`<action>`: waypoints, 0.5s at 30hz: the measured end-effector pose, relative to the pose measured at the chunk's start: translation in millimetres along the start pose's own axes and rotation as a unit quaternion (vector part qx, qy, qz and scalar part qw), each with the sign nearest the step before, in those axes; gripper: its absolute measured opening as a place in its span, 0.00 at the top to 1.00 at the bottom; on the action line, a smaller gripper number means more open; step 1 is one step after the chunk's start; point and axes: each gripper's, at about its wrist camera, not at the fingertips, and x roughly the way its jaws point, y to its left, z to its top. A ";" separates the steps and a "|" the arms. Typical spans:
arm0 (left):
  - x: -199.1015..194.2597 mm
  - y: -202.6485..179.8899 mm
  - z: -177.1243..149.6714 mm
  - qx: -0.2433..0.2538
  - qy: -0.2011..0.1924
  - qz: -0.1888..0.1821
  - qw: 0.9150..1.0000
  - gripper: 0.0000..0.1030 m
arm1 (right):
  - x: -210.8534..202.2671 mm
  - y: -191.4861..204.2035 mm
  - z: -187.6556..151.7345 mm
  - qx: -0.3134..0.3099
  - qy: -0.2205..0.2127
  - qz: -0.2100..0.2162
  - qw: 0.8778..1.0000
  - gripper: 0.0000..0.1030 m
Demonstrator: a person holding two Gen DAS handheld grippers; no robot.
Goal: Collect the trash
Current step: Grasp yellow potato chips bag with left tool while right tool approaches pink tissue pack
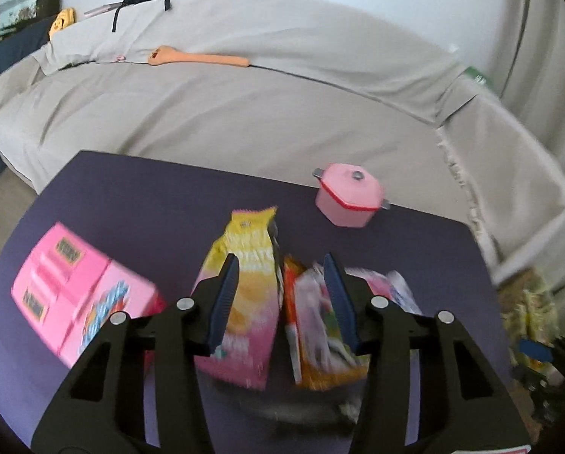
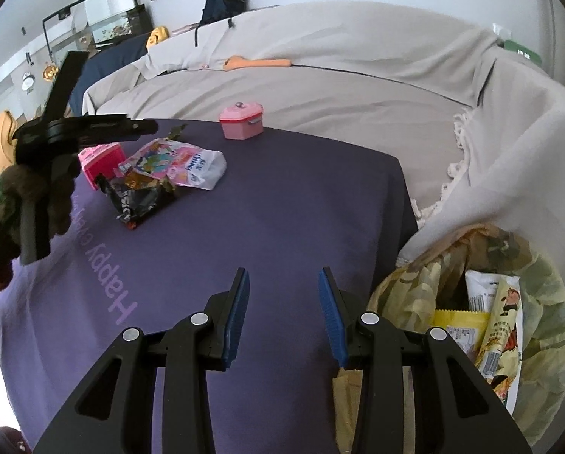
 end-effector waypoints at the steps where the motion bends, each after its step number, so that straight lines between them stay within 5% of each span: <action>1: 8.5 -2.8 3.7 0.008 0.004 0.016 1.000 0.57 | 0.7 -2.1 -0.8 0.002 0.000 -0.001 1.000 0.65; 8: 51.9 -4.8 13.7 0.007 0.048 0.076 0.996 0.62 | 6.6 -16.8 -3.0 0.028 0.008 0.010 1.000 0.65; 9: 52.8 -5.6 13.4 0.005 0.051 0.067 0.996 0.65 | 6.8 -16.7 -3.5 0.028 0.009 0.010 1.000 0.65; 11: 50.2 -6.3 10.5 0.004 0.055 0.053 0.997 0.87 | 6.8 -15.9 -3.1 0.023 0.010 0.008 1.000 0.65; 15: 21.6 -15.1 -4.4 0.036 0.036 0.030 0.998 0.96 | 7.9 -14.9 0.2 0.022 0.009 0.007 1.000 0.65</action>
